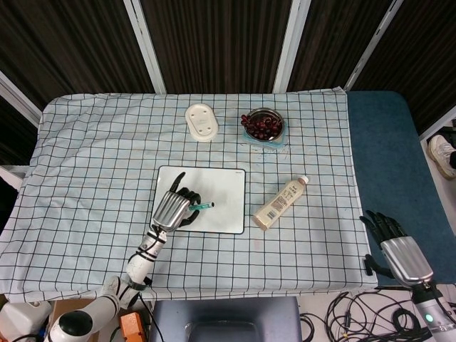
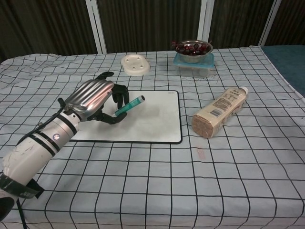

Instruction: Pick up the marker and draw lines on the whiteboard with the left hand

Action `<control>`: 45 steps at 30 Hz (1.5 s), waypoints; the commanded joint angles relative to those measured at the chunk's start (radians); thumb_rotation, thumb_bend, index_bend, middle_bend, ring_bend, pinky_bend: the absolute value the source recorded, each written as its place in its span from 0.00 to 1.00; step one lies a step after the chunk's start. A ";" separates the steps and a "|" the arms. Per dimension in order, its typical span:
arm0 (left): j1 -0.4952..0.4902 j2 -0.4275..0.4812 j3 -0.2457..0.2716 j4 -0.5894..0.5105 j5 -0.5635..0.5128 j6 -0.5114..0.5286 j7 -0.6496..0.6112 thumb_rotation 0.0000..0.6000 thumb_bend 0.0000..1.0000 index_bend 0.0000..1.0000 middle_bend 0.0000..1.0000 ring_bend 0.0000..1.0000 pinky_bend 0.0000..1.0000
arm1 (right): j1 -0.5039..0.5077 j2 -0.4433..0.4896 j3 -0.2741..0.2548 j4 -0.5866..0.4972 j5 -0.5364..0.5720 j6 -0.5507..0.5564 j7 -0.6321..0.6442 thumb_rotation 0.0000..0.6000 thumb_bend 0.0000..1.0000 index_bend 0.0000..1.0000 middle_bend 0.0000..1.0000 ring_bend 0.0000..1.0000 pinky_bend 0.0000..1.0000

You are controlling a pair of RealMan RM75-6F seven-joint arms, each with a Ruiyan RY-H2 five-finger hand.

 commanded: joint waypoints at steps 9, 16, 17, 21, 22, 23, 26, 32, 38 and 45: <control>-0.008 -0.026 0.002 0.034 -0.002 -0.034 -0.004 1.00 0.56 0.76 0.78 0.45 0.06 | -0.002 0.004 0.001 0.002 0.001 0.005 0.007 1.00 0.32 0.00 0.00 0.00 0.13; 0.001 -0.023 0.007 0.040 0.000 -0.036 -0.004 1.00 0.57 0.76 0.78 0.45 0.06 | -0.003 0.004 0.000 0.002 0.000 0.005 0.005 1.00 0.32 0.00 0.00 0.00 0.13; 0.003 -0.022 0.006 0.040 -0.001 -0.036 -0.005 1.00 0.57 0.76 0.78 0.45 0.06 | -0.003 0.003 0.000 0.002 0.000 0.004 0.004 1.00 0.32 0.00 0.00 0.00 0.13; 0.014 -0.014 0.006 0.047 -0.005 -0.038 -0.013 1.00 0.57 0.76 0.78 0.45 0.06 | -0.002 0.001 0.000 0.001 0.002 -0.001 -0.003 1.00 0.32 0.00 0.00 0.00 0.13; 0.017 -0.012 0.006 0.049 -0.007 -0.039 -0.018 1.00 0.57 0.76 0.78 0.45 0.06 | -0.002 0.000 0.000 0.000 0.002 -0.002 -0.003 1.00 0.32 0.00 0.00 0.00 0.13; 0.021 -0.010 0.005 0.051 -0.008 -0.041 -0.021 1.00 0.57 0.76 0.78 0.45 0.06 | -0.002 0.000 0.000 -0.001 0.003 -0.003 -0.004 1.00 0.32 0.00 0.00 0.00 0.13; 0.028 -0.006 0.007 0.057 -0.010 -0.046 -0.030 1.00 0.57 0.76 0.78 0.45 0.06 | -0.002 0.000 0.000 -0.002 0.004 -0.003 -0.006 1.00 0.32 0.00 0.00 0.00 0.13; 0.051 0.005 0.008 0.074 -0.015 -0.038 -0.049 1.00 0.58 0.76 0.78 0.45 0.06 | -0.003 -0.002 0.002 -0.003 0.008 -0.004 -0.012 1.00 0.32 0.00 0.00 0.00 0.13; 0.058 0.021 0.011 0.060 -0.001 0.026 -0.068 1.00 0.58 0.76 0.78 0.45 0.06 | -0.004 -0.004 0.001 -0.004 0.005 -0.001 -0.018 1.00 0.32 0.00 0.00 0.00 0.13; 0.066 0.075 0.016 -0.023 0.028 0.148 -0.026 1.00 0.58 0.76 0.78 0.45 0.06 | -0.008 0.000 0.001 -0.008 0.002 0.008 -0.013 1.00 0.32 0.00 0.00 0.00 0.13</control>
